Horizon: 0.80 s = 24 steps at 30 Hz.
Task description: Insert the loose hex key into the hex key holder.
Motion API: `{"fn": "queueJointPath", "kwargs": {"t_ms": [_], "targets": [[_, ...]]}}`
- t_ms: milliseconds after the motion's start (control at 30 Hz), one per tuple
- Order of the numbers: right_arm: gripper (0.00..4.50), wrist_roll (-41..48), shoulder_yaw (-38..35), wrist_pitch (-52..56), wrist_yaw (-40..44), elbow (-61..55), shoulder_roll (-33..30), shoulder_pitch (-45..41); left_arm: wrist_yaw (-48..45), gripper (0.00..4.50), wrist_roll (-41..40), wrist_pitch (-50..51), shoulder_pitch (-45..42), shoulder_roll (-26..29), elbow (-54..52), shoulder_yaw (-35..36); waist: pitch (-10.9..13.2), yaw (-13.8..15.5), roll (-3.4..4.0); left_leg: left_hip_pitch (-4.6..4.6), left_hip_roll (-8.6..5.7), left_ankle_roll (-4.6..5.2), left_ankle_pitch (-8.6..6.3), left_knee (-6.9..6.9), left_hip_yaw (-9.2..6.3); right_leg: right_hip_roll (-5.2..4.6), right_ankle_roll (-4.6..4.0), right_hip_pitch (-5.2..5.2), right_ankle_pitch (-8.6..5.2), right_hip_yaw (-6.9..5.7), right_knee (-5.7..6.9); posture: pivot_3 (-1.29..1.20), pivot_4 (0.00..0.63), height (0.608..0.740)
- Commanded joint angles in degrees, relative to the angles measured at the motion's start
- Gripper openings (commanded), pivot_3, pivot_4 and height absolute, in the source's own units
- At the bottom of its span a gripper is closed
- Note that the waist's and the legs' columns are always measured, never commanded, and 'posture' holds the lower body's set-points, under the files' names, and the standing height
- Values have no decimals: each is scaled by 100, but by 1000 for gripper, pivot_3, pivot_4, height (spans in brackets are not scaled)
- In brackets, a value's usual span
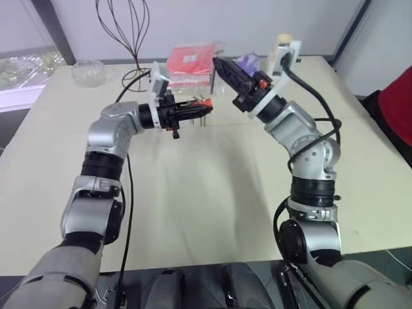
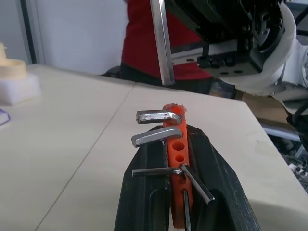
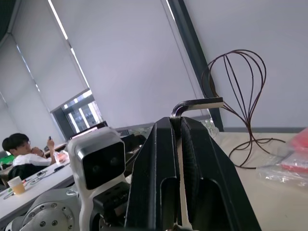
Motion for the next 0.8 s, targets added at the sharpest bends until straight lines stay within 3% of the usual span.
{"fn": "queueJointPath", "kwargs": {"t_ms": [33, 800], "targets": [[65, 123, 49, -102, 36, -183, -60, -42, 46, 0, -42, -138, -172, 2, -127, 150, 0, -1, 0, 0, 0, 0, 0, 0, 0, 0, 0, 0, 0, 0, 1, 0, 150, 740], [65, -44, 490, -230, 240, -141, -296, 258, 134, 0, -84, -176, -202, -91, -64, 245, 0, 2, 0, 0, 0, 0, 0, 0, 1, 0, 0, -2, 0, 1, 3, 0, 150, 740]]}}
